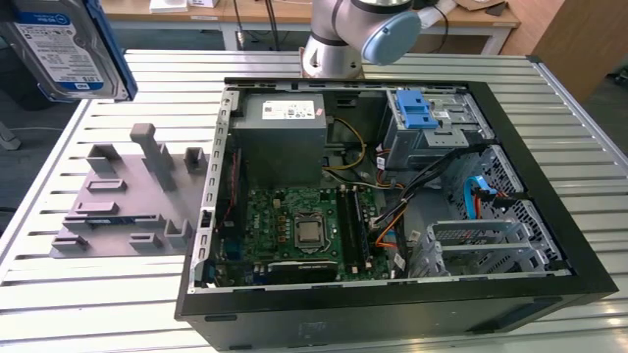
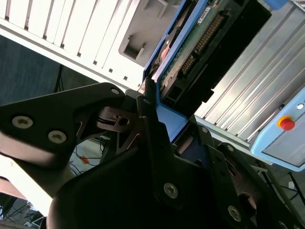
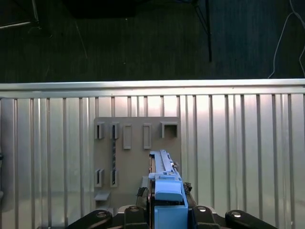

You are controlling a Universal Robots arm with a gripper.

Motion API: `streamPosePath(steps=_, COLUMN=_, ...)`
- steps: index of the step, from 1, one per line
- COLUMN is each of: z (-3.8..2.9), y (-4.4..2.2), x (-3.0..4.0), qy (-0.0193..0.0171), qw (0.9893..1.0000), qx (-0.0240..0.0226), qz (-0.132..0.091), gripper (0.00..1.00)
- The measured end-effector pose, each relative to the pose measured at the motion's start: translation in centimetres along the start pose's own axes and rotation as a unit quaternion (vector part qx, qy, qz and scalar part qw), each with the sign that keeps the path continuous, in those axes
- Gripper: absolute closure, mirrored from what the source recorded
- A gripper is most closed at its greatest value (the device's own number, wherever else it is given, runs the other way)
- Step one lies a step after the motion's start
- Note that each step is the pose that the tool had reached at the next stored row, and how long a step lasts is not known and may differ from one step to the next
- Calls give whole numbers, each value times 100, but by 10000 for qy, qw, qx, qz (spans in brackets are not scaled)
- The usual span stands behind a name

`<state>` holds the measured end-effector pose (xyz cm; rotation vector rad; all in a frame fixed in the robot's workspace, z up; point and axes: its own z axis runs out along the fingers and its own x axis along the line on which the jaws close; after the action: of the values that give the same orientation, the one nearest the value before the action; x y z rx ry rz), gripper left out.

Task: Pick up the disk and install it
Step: 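Pick up the disk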

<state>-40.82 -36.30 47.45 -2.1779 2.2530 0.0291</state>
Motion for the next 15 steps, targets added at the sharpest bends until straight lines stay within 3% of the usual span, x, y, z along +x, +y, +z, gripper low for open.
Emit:
streamPosePath(steps=9, z=-1, y=-114, x=7, qy=0, qw=10000, qx=0, qz=1, gripper=63)
streamPosePath(steps=15, z=-3, y=-154, x=94, qy=0, qw=10000, qx=0, qz=1, gripper=63)
